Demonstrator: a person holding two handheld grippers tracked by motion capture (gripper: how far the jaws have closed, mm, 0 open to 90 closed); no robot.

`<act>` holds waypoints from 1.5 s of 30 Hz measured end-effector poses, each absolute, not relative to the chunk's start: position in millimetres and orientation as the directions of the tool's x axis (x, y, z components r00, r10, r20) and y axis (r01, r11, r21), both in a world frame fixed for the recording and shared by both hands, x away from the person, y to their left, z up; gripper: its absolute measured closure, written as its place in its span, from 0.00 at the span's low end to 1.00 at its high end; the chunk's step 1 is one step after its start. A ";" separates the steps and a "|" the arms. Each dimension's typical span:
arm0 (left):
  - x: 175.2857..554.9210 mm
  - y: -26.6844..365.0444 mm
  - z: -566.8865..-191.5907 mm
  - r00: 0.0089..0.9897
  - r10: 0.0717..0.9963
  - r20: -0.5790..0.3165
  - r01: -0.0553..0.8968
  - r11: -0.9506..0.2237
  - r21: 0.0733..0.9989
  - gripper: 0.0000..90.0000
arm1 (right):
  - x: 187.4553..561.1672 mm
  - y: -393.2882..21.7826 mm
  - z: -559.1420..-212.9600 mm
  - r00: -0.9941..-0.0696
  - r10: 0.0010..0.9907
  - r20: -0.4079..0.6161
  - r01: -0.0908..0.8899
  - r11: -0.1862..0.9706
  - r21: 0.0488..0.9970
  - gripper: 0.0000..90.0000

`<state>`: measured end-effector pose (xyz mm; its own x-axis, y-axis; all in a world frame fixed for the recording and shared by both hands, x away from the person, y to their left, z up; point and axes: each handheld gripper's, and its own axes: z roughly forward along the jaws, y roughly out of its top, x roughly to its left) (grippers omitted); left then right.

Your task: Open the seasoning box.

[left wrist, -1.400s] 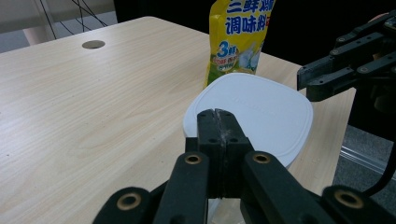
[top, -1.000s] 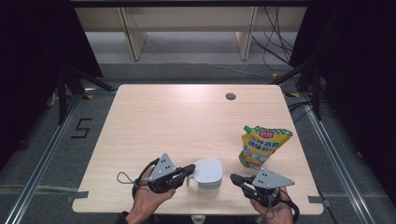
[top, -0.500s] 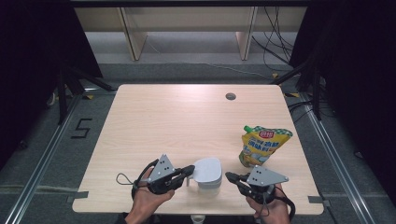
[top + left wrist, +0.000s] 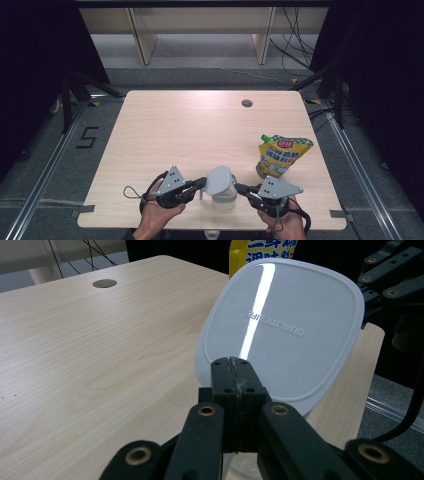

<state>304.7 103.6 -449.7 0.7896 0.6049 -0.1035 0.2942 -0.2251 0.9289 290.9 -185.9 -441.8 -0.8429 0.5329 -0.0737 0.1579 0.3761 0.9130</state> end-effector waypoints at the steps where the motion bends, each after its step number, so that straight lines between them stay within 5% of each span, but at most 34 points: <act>1: 303.8 103.5 -449.2 0.787 0.609 -0.101 0.296 -0.229 0.927 0.99 | 291.3 -185.4 -440.7 -0.843 0.531 -0.087 0.147 0.381 0.913 1.00; 11: 305.0 108.4 -450.7 0.797 0.595 -0.105 0.294 -0.230 0.928 0.96 | 291.7 -176.4 -430.1 -0.857 0.509 -0.085 0.130 0.373 0.919 1.00; 19: 301.8 130.8 -467.1 0.755 0.631 -0.178 0.384 -0.206 0.900 0.48 | 292.2 -167.8 -422.0 -0.859 0.500 -0.109 0.102 0.375 0.921 1.00; 25: 288.4 134.8 -490.0 0.750 0.653 -0.107 0.402 -0.321 0.858 0.35 | 291.0 -160.5 -419.9 -0.860 0.498 -0.115 0.096 0.378 0.921 1.00; 39: 278.1 136.9 -501.0 0.728 0.678 -0.103 0.422 -0.325 0.846 0.30 | 286.2 -133.6 -412.8 -0.882 0.445 -0.158 0.039 0.402 0.915 0.98; 45: 277.1 136.3 -500.2 0.733 0.674 -0.092 0.411 -0.330 0.850 0.30 | 290.0 -152.6 -415.9 -0.865 0.471 -0.172 0.038 0.405 0.914 0.95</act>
<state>277.1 136.3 -500.2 0.7328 0.6741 -0.0922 0.4106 -0.3301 0.8500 290.0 -152.6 -415.9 -0.8652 0.4708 -0.1724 0.0382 0.4048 0.9136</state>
